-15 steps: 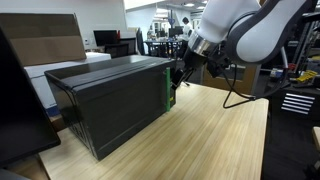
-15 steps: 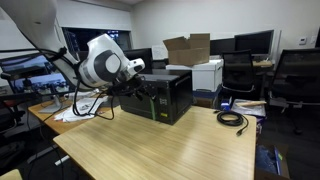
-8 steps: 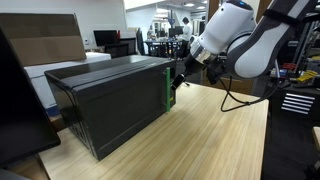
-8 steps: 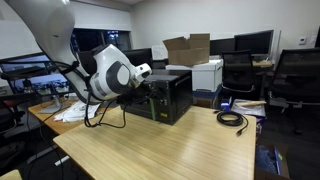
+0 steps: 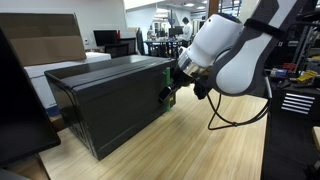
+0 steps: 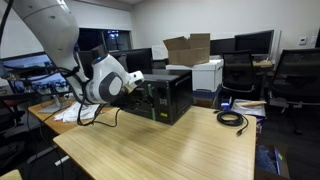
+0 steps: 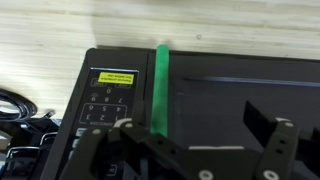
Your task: Open the microwave door
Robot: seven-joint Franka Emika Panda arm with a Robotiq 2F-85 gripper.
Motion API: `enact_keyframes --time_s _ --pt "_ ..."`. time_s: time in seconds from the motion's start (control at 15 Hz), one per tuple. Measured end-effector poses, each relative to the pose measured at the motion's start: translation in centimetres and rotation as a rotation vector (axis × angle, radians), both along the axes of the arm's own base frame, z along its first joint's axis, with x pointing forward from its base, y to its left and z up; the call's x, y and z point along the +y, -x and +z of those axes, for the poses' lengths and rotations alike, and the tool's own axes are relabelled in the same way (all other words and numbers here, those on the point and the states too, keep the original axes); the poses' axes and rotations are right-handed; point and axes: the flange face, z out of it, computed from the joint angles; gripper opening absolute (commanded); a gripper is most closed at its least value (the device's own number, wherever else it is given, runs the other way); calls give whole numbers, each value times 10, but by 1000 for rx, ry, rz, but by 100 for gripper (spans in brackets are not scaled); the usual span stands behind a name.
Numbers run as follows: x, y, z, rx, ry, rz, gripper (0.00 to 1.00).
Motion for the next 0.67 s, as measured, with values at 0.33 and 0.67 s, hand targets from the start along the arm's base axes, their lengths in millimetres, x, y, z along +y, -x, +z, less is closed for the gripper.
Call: enact_keyframes --time_s 0.33,0.67 --pt "-16 -10 -7 -18 31 -24 100" --pt "-26 -23 -4 -53 56 -44 71"
